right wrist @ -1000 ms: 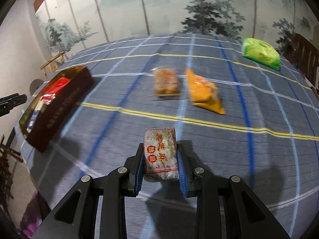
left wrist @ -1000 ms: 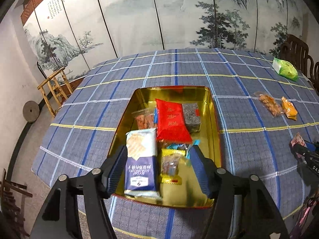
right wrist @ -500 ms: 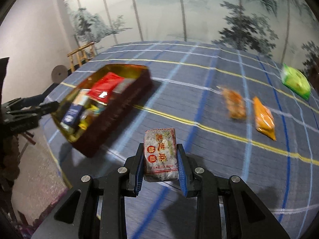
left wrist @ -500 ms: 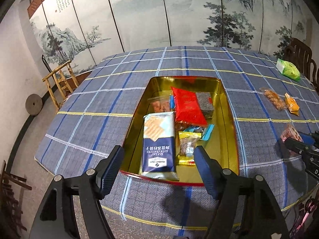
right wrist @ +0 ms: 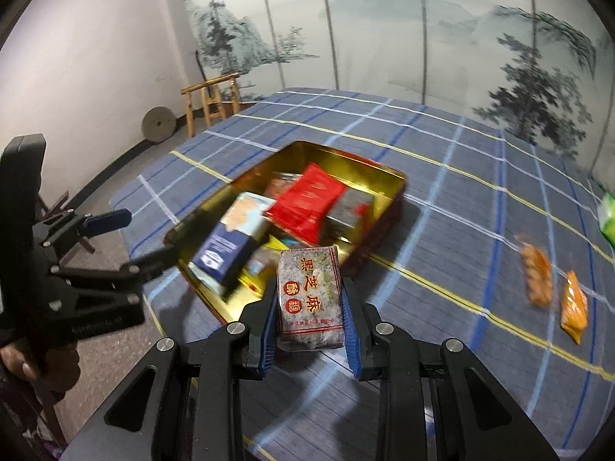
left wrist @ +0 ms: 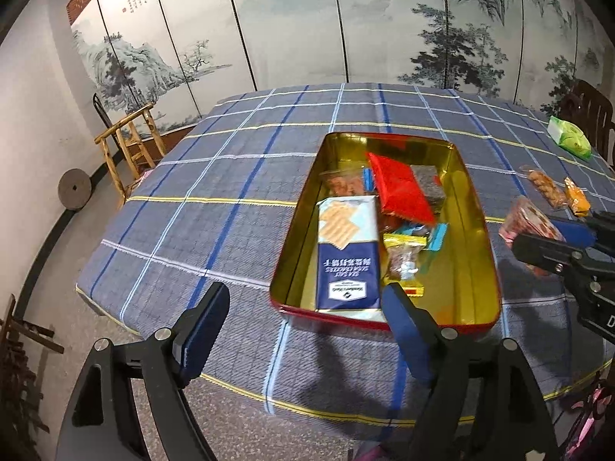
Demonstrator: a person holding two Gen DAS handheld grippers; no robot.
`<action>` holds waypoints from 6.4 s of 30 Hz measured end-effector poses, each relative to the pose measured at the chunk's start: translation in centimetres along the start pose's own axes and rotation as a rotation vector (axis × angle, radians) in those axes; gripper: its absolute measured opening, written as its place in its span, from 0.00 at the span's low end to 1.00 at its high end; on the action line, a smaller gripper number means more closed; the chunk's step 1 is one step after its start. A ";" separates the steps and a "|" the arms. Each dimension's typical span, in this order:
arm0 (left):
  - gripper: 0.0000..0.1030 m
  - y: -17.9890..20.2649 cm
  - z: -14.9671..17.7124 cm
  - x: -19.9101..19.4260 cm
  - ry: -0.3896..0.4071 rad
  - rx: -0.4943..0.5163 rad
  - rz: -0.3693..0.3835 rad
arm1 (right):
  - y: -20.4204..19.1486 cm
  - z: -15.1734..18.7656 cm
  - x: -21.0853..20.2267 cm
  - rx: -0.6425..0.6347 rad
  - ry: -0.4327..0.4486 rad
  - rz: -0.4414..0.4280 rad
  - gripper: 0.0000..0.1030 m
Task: Organize snacks
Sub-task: 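Carry the white pastry packet over the tin with the right gripper, then lower the white pastry packet into the tin and open the right gripper, then pull both grippers back from the tin toward the remaining snacks, then grasp the clear dough-twist packet with the left gripper while the right grasps the orange bag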
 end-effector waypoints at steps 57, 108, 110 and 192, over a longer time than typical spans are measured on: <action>0.80 -2.9 2.2 1.6 -0.070 -0.038 -0.015 | -3.8 -0.4 7.8 -0.025 -0.115 -0.048 0.30; 0.80 -0.9 1.6 0.6 -0.075 0.024 -0.056 | 3.6 2.4 1.8 0.194 0.026 -0.034 0.44; 0.80 -0.3 1.5 0.4 -0.071 0.037 -0.057 | 5.2 3.2 1.0 0.216 0.034 -0.009 0.44; 0.32 29.3 -4.6 2.9 -0.237 0.127 0.457 | 29.0 8.2 -0.8 0.336 0.046 0.286 0.82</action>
Point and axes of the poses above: each gripper's, at about its wrist camera, not at the fingertips, and x roughly the way its jaws point, y to its right, z to its underside, the point moved 5 cm from there along x, roughly the way its jaws point, and after that the axes turned 4 degrees about -x, right-handed, at the moved point
